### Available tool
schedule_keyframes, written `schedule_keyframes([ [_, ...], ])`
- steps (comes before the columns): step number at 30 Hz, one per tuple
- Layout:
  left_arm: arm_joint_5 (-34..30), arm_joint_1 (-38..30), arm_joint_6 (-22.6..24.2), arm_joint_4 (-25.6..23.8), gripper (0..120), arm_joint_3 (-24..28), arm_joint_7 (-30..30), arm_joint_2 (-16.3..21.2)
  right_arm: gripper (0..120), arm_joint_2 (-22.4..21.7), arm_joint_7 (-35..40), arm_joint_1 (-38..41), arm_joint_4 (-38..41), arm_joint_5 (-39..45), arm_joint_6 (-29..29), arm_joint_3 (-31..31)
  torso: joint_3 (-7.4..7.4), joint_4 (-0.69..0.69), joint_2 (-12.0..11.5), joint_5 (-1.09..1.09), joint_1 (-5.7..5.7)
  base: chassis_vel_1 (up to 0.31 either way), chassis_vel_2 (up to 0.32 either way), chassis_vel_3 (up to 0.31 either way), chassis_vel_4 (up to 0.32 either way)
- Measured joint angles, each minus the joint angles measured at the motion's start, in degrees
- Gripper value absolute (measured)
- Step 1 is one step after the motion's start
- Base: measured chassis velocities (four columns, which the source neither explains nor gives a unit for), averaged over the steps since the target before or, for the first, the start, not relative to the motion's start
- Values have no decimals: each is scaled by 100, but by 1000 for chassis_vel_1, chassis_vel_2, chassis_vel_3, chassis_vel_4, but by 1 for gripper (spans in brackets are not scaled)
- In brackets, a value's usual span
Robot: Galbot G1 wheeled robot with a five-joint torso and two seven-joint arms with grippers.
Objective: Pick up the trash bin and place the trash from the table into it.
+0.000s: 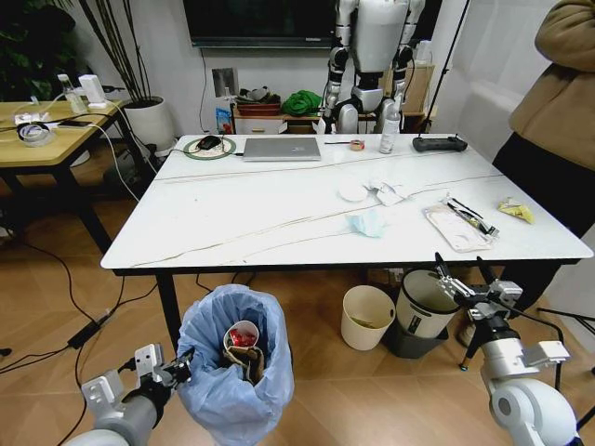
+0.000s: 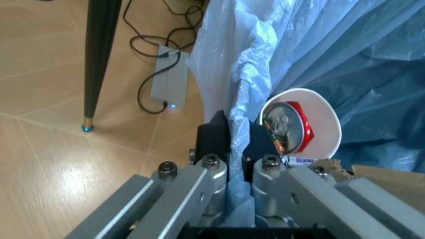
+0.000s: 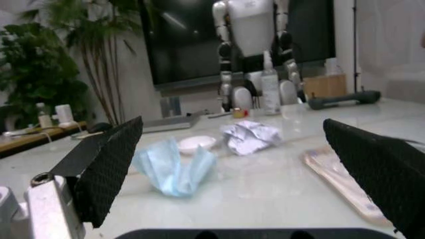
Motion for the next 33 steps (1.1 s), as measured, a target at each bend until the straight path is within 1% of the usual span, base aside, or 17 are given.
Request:
schedule_keyframes([
  [2,-3,40,0,-9,0,-32,-4,27,100,-312,363,211,103,200,-292,-256,0,0,0,0,0,0,0,0,0],
  [3,-3,40,0,-9,0,-32,-4,27,100,-312,363,211,103,200,-292,-256,0,0,0,0,0,0,0,0,0],
  [4,-4,51,1,-18,0,-48,-6,38,100,-399,519,290,128,244,-413,-359,0,1,0,-1,0,0,0,0,0],
  [5,-17,73,1,-48,0,-91,-8,67,100,-591,932,516,139,321,-692,-640,0,0,0,0,0,0,0,0,0],
  [7,-31,97,6,-91,0,-135,-15,96,100,-756,1287,891,60,488,-942,-962,0,0,0,2,0,0,0,0,0],
  [9,-45,125,18,-145,0,-153,-20,104,100,-885,1574,1402,-186,763,-966,-1370,0,1,0,1,0,0,0,0,0],
  [11,-48,134,22,-156,0,-155,-21,104,100,-913,1599,1506,-247,819,-968,-1448,0,2,0,2,0,0,0,0,0],
  [13,-48,171,29,-165,0,-167,-25,111,100,-1026,1580,1921,-497,1005,-997,-1778,1,1,0,1,0,0,0,0,0],
  [14,-48,179,30,-165,0,-172,-25,115,100,-1045,1572,1987,-536,1023,-1011,-1840,1,1,0,0,1,0,0,0,0],
  [16,-48,198,31,-165,0,-191,-25,119,100,-1101,1545,2298,-741,1199,-1189,-2127,1,0,-1,1,0,0,0,0,0],
  [18,-48,198,31,-165,0,-197,-25,118,100,-1105,1541,2381,-793,1262,-1254,-2196,1,1,-1,2,0,0,0,0,0],
  [21,-49,193,33,-163,0,-219,-25,103,100,-1020,1478,2890,-1151,1425,-1557,-2569,1,1,-1,0,0,0,0,0,0],
  [25,-50,164,39,-143,0,-220,-30,93,100,-947,1485,3235,-1427,1529,-1746,-2778,1,1,-1,1,1,0,0,0,0],
  [33,-51,86,45,-89,0,-182,-37,73,100,-954,1482,3550,-1854,1500,-1781,-2957,0,0,-1,0,1,0,0,0,0],
])
